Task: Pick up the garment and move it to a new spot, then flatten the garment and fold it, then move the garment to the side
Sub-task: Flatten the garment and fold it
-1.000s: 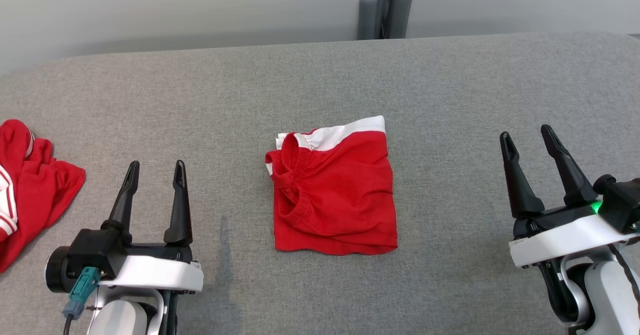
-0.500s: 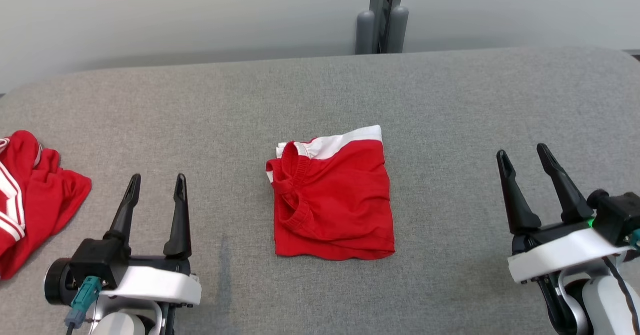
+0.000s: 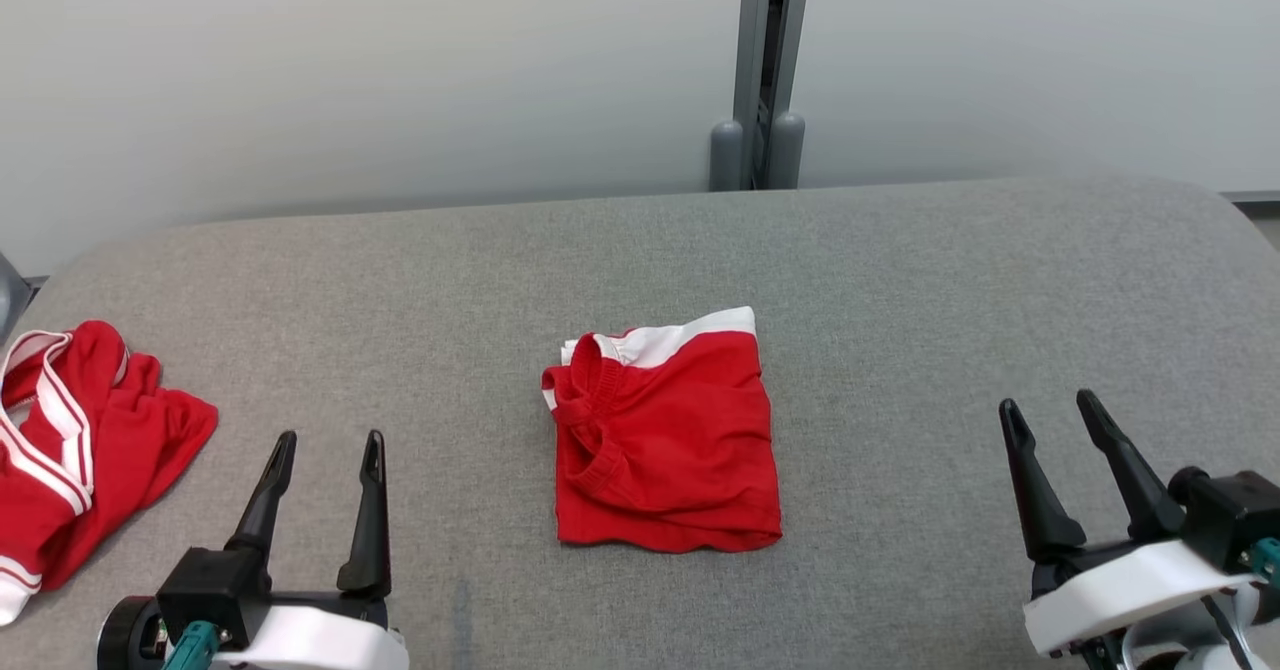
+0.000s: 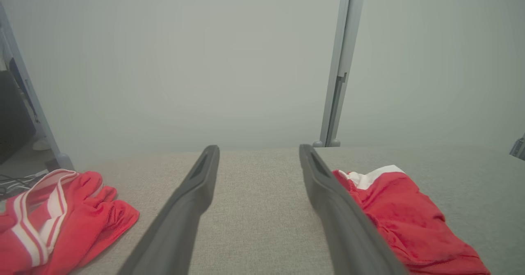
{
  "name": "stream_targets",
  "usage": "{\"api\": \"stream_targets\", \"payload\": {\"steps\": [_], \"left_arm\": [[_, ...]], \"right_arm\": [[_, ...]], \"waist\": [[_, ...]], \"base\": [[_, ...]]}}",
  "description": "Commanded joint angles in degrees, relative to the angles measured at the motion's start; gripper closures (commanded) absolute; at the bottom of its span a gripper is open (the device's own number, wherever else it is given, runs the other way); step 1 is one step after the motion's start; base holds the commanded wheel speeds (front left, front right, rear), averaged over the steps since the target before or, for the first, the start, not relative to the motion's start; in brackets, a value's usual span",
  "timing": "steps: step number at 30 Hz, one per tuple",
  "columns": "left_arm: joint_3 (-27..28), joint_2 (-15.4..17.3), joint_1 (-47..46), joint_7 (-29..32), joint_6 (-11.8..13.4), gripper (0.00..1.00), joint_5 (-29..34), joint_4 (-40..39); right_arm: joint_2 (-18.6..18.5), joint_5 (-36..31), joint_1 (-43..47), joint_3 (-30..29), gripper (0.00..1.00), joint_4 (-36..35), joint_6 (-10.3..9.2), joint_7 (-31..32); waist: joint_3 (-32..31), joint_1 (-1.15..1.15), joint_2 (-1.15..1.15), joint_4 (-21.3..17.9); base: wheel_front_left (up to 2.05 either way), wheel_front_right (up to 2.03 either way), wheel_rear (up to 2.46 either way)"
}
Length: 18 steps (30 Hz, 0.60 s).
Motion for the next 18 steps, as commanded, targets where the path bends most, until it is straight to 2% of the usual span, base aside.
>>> {"api": "stream_targets", "payload": {"steps": [1,18], "left_arm": [[0.0,0.6,0.5,0.4,0.2,0.00,0.4,-0.3],[0.7,2.7,2.1,0.7,1.1,0.00,0.4,-1.4]], "right_arm": [[0.1,-0.4,0.9,-0.5,0.00,-0.4,0.02,0.4],[1.5,-2.0,4.7,-2.5,0.00,-3.2,0.01,3.5]], "waist": [[-0.8,0.00,0.00,0.1],[-2.3,0.00,0.00,0.8]], "base": [[0.00,0.00,0.00],[0.00,0.00,0.00]]}}
